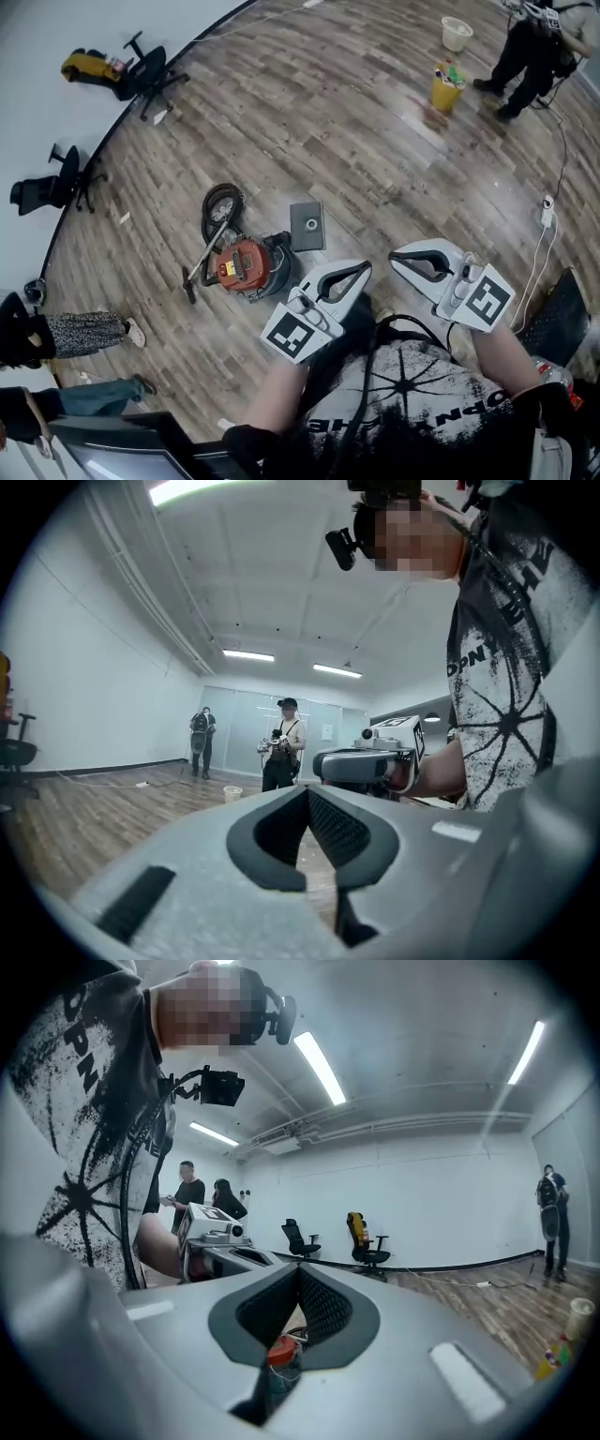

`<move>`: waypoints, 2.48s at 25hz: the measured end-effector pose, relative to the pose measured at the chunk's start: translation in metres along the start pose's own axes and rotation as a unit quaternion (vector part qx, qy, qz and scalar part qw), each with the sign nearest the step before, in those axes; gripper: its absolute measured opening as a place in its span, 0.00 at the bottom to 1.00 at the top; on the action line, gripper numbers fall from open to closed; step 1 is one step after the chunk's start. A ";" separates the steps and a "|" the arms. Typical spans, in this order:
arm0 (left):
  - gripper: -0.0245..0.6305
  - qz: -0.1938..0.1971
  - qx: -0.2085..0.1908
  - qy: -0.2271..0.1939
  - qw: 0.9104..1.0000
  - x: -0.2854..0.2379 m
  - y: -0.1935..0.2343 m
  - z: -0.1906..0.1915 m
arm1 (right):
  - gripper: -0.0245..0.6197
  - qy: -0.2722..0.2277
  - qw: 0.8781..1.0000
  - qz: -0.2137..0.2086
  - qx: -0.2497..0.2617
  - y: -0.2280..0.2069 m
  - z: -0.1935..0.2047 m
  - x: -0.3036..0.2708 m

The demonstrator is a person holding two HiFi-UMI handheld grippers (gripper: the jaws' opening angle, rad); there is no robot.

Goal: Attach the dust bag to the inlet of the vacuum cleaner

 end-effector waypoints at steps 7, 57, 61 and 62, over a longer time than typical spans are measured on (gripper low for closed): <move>0.03 -0.058 0.002 -0.029 0.998 0.014 0.119 -0.025 | 0.05 0.023 0.997 -0.074 0.008 -0.072 -0.013 -0.112; 0.03 -0.549 0.065 0.021 0.833 0.093 0.263 0.091 | 0.05 0.186 0.812 -0.541 0.113 -0.203 0.205 -0.341; 0.03 -0.557 0.102 -0.004 0.824 0.100 0.274 0.139 | 0.06 0.222 0.787 -0.564 0.115 -0.199 0.286 -0.350; 0.03 -0.554 0.104 0.007 0.826 0.100 0.275 0.157 | 0.13 0.235 0.782 -0.565 0.118 -0.199 0.311 -0.353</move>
Point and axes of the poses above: the fingertips, and each gripper's own axes: x backward along the fingers, y to its left, z out of its underside, the point moved 4 cm from there along x, backward along the fingers
